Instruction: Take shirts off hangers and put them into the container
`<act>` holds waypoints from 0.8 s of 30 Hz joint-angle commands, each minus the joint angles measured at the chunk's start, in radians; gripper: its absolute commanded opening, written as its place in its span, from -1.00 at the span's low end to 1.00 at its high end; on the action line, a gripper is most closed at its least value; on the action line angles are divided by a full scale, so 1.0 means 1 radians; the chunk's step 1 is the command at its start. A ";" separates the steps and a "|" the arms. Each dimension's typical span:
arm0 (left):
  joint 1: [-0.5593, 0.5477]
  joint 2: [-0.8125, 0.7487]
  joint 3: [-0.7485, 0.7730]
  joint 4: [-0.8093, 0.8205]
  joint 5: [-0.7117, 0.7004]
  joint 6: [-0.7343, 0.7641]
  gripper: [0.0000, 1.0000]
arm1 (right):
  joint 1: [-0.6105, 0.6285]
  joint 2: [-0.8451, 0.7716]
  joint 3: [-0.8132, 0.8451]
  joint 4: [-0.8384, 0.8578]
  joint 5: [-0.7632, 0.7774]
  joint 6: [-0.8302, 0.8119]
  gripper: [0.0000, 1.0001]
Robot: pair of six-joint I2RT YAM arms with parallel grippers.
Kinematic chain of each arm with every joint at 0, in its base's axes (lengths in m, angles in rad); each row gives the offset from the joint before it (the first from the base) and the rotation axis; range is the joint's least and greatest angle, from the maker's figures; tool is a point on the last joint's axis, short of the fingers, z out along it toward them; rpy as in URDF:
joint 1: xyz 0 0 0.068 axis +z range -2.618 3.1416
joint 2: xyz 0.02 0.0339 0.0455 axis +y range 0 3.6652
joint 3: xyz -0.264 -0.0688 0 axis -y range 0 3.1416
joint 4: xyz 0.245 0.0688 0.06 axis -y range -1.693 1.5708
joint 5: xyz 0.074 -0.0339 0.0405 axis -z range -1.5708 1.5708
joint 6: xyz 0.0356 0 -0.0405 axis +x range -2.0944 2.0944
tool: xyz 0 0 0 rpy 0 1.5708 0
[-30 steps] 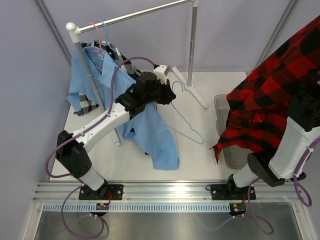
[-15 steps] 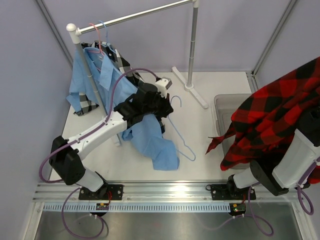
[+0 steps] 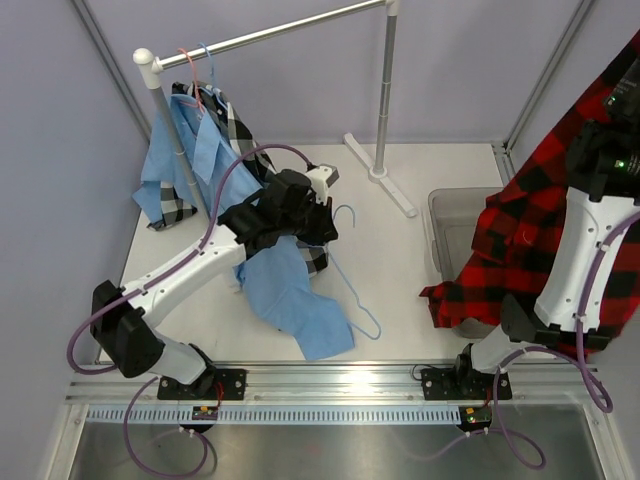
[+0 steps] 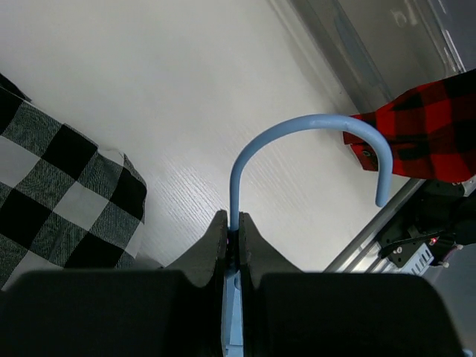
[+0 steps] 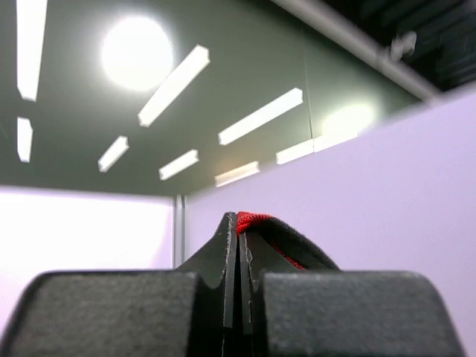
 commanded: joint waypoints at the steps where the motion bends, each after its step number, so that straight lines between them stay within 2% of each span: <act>1: -0.004 -0.055 0.054 -0.015 0.023 -0.016 -1.00 | -0.098 -0.032 0.016 -0.132 0.127 0.177 -1.00; 4: -0.004 -0.055 0.066 -0.015 0.023 -0.028 -1.00 | -0.119 -0.111 -0.136 -0.131 0.181 0.224 -1.00; 7: -0.005 -0.075 0.067 -0.005 0.010 -0.043 -1.00 | -0.133 -0.240 -0.425 -0.175 0.191 0.398 -1.00; 9: -0.005 -0.072 0.081 -0.012 0.007 -0.046 -1.00 | -0.133 -0.339 -0.524 -0.226 0.181 0.489 -1.00; 10: -0.004 -0.074 0.084 -0.012 0.007 -0.056 -1.00 | -0.133 -0.364 -0.568 -0.305 0.172 0.535 -1.00; 11: -0.004 -0.074 0.089 -0.009 0.007 -0.059 -1.00 | -0.133 -0.392 -0.637 -0.354 0.161 0.651 -1.00; 14: -0.005 -0.074 0.100 0.006 0.009 -0.069 -1.00 | -0.133 -0.495 -0.771 -0.468 0.087 0.800 -1.00; 15: -0.005 -0.071 0.112 0.008 0.012 -0.069 -1.00 | -0.133 -0.512 -0.792 -0.491 0.022 0.821 -1.00; 18: -0.004 -0.066 0.121 0.014 0.016 -0.073 -1.00 | -0.133 -0.585 -0.825 -0.614 -0.040 0.884 -1.00; 21: -0.004 -0.060 0.133 0.017 0.021 -0.074 -1.00 | -0.127 -0.637 -0.842 -0.730 -0.066 0.895 -1.00; 24: -0.004 -0.057 0.138 0.032 0.026 -0.082 -1.00 | -0.101 -0.705 -0.933 -0.761 -0.062 0.933 -1.00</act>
